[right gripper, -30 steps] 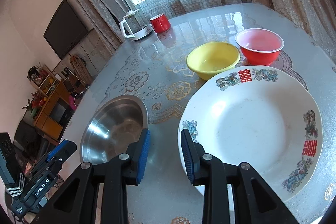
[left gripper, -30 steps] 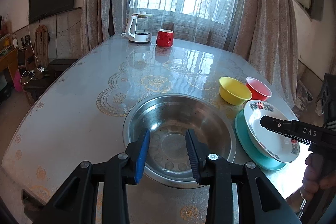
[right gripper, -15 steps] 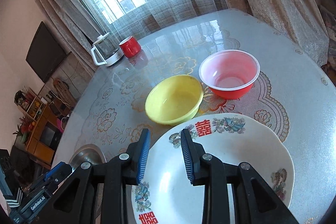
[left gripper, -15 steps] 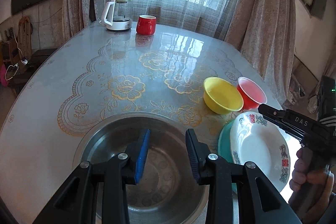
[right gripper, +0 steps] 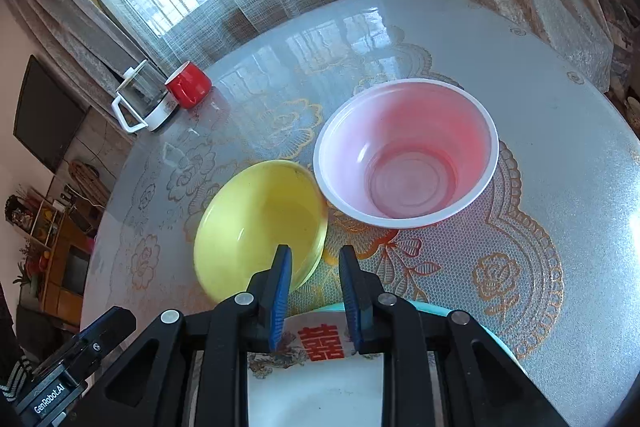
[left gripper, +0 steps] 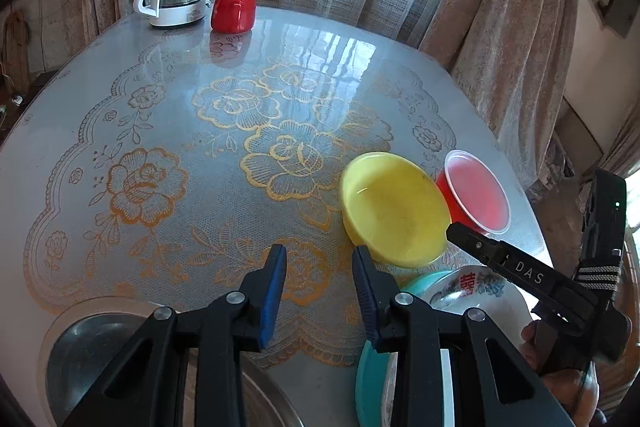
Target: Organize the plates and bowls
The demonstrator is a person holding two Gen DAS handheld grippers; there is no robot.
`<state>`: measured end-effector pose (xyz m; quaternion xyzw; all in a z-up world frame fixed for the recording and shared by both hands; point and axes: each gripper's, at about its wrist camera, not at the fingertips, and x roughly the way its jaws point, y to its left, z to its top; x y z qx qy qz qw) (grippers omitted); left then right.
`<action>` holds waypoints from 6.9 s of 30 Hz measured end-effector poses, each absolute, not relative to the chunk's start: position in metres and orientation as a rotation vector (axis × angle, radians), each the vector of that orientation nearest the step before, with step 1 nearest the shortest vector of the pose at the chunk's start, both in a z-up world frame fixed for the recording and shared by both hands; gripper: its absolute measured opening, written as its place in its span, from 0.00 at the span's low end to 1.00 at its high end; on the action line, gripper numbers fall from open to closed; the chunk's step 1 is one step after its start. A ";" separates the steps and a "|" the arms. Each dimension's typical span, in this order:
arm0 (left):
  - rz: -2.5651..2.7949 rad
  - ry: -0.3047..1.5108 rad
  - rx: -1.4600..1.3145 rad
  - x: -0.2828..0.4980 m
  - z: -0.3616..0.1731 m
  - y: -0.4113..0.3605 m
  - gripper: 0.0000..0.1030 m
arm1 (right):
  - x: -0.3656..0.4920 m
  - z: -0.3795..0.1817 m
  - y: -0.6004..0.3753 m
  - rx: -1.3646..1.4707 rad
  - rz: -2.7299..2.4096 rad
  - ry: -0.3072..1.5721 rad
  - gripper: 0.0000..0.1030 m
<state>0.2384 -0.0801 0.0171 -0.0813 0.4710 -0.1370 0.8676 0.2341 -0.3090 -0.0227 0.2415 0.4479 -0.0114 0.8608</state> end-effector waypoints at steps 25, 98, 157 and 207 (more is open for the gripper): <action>-0.312 0.992 -0.201 0.255 0.010 -0.090 0.12 | 0.245 -0.015 -0.288 0.418 0.039 0.941 0.13; -0.179 0.934 -0.291 0.089 -0.005 0.082 0.13 | 0.158 -0.024 -0.101 0.196 0.401 0.992 0.16; -0.165 0.889 -0.175 0.101 -0.017 0.051 0.13 | 0.145 -0.014 -0.097 0.015 0.280 0.855 0.21; -0.210 0.778 -0.020 0.068 0.016 -0.002 0.36 | 0.108 0.005 -0.222 0.340 0.127 0.764 0.37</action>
